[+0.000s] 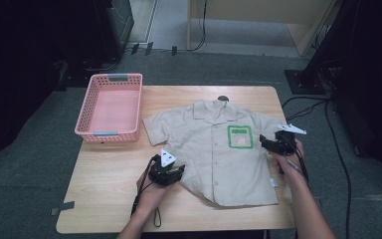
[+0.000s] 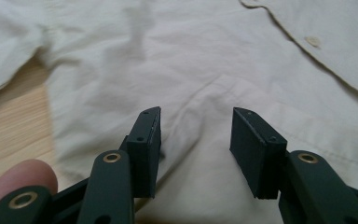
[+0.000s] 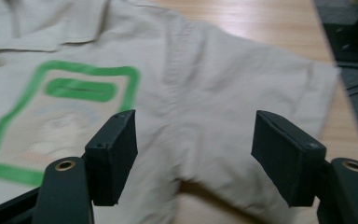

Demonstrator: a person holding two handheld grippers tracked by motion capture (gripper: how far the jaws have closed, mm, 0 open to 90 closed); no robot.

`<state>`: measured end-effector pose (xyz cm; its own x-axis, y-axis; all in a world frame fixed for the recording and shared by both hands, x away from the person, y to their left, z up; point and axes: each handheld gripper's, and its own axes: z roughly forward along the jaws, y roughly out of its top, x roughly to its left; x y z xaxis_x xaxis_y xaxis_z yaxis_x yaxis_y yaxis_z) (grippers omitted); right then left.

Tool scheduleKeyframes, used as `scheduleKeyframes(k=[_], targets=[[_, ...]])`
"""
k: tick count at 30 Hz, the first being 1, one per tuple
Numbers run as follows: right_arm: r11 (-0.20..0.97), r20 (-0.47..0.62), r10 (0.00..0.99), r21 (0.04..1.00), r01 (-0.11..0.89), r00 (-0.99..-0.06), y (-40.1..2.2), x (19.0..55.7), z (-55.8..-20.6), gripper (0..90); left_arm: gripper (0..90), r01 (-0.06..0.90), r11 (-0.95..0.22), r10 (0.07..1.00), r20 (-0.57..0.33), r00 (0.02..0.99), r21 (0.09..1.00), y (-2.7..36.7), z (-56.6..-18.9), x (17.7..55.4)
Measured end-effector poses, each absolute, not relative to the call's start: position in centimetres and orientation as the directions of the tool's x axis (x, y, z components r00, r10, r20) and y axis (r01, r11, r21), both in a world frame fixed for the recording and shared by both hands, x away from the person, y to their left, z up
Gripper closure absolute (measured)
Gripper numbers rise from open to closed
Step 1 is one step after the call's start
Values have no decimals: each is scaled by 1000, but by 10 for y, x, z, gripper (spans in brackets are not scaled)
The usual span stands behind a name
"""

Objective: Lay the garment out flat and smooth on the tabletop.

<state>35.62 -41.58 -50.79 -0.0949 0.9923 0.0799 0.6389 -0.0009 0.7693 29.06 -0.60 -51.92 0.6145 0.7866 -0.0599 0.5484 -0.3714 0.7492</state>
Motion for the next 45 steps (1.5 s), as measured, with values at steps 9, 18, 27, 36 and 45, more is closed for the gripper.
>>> scheduleKeyframes(k=[9, 18, 27, 36, 45], targets=[[60, 62, 985, 746, 664, -159, -387, 345, -520, 300, 714, 533, -400, 782, -26, 623, 745, -19, -524, 292], [75, 25, 990, 750, 657, -141, -383, 345, -532, 284, 900, 475, -443, 739, 9, 674, 761, -17, -524, 285], [74, 25, 990, 751, 656, -139, -384, 345, -532, 276, 900, 463, -376, 709, -73, 702, 803, 16, -510, 264], [63, 32, 991, 747, 661, -131, -384, 345, -532, 264, 856, 500, -330, 680, -167, 714, 801, 67, -507, 241], [63, 33, 991, 747, 662, -131, -384, 345, -532, 265, 652, 514, -229, 668, -250, 701, 827, 76, -495, 240]])
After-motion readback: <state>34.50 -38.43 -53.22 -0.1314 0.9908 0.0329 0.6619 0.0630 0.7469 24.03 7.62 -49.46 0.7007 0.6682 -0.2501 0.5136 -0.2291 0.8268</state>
